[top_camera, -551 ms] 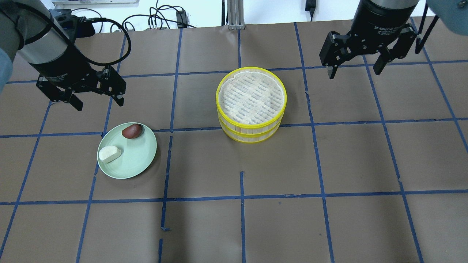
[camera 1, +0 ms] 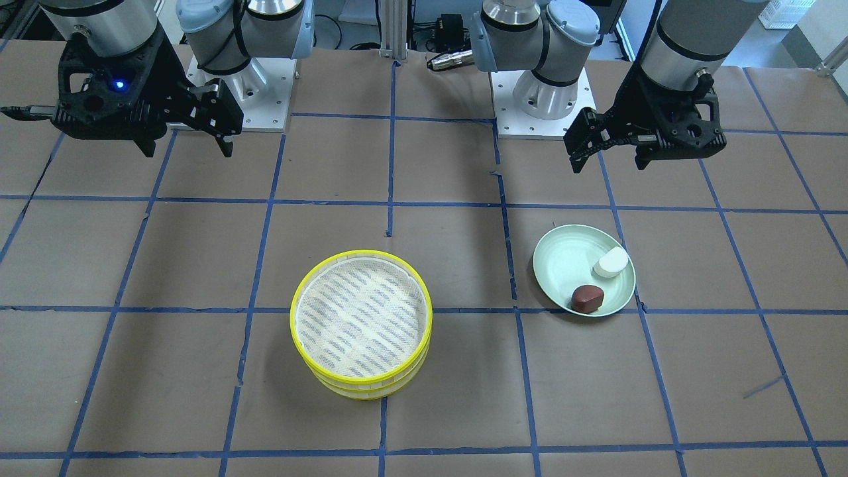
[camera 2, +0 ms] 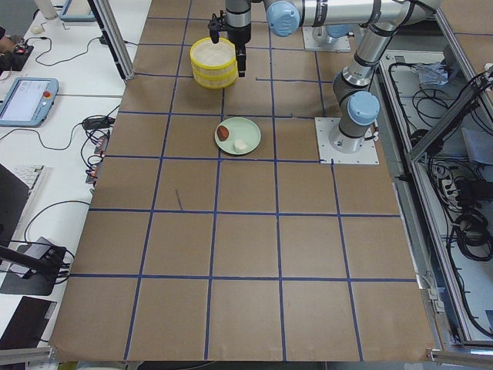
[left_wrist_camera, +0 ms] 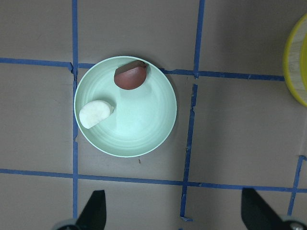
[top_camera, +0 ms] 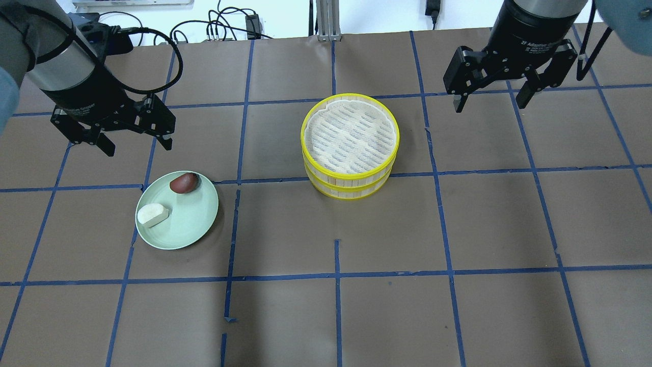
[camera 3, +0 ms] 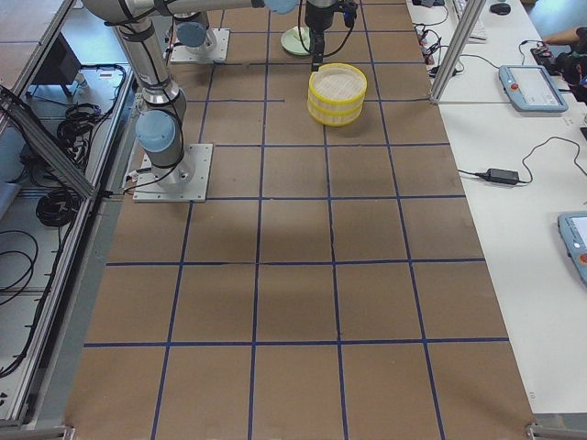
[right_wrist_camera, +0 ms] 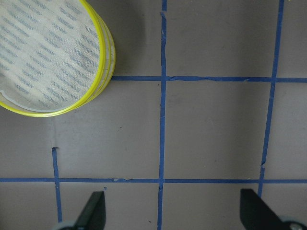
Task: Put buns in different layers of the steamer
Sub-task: 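Move left gripper over the green plate while right gripper approaches the steamer, then grasp and lift the steamer's top tier with right gripper while left grasps white bun, then set the top tier down beside the steamer while left carries white bun over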
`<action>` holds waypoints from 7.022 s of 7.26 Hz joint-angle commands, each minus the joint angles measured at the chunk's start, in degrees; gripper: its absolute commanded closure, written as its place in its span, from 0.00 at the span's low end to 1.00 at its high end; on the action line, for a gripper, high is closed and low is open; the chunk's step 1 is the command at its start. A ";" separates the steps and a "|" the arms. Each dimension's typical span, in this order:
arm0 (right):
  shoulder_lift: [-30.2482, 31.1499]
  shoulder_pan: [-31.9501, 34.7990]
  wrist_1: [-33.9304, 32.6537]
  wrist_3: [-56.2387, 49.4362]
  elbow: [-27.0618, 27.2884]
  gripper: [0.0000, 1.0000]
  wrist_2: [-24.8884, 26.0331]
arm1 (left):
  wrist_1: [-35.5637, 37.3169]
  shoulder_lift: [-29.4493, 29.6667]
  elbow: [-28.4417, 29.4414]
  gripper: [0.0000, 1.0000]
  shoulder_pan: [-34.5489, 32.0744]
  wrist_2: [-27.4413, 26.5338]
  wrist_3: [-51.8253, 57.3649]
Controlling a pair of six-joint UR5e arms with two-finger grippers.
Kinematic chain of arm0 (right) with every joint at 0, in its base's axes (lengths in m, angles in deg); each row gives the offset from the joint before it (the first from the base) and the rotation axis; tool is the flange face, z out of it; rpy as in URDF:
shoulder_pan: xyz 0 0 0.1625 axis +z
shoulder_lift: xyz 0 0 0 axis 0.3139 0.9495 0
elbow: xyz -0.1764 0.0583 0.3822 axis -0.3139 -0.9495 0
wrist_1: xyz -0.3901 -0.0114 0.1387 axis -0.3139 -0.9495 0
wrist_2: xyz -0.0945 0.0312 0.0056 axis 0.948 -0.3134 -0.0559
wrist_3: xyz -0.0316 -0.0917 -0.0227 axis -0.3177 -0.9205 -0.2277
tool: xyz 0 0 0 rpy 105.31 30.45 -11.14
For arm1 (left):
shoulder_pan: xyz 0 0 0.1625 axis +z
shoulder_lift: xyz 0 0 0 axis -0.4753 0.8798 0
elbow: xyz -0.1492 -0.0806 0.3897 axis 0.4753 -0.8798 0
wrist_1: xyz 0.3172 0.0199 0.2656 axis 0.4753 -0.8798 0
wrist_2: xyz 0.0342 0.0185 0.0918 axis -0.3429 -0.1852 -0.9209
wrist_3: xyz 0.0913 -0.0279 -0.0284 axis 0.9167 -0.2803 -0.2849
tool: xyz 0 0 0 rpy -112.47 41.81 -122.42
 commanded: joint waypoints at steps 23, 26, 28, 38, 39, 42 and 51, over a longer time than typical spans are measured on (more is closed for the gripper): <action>-25.79 8.39 -24.24 15.05 3.36 0.85 -0.27 | 38.60 19.96 -19.24 0.99 9.23 -8.98 31.23; -24.73 8.39 -23.54 14.43 3.36 0.89 0.26 | 34.59 18.12 -13.78 0.99 8.62 -9.95 31.15; -23.07 8.39 -24.15 14.96 3.28 0.89 0.34 | 34.04 18.11 -15.97 0.01 8.61 -9.42 30.88; -23.32 -12.08 -27.54 -19.30 3.45 0.94 7.81 | 35.09 19.53 -20.20 0.99 9.14 -9.51 25.71; -23.50 -12.09 -28.71 -21.23 3.54 0.94 9.90 | 35.18 19.00 -19.50 0.99 8.97 -9.42 24.56; -23.50 -12.09 -28.90 -21.25 3.54 0.92 9.57 | 31.87 17.33 -13.45 0.99 6.95 -9.51 24.46; -23.41 -12.18 -28.72 -20.55 4.15 0.92 9.40 | 47.70 23.54 -4.82 0.95 -16.26 20.95 -20.88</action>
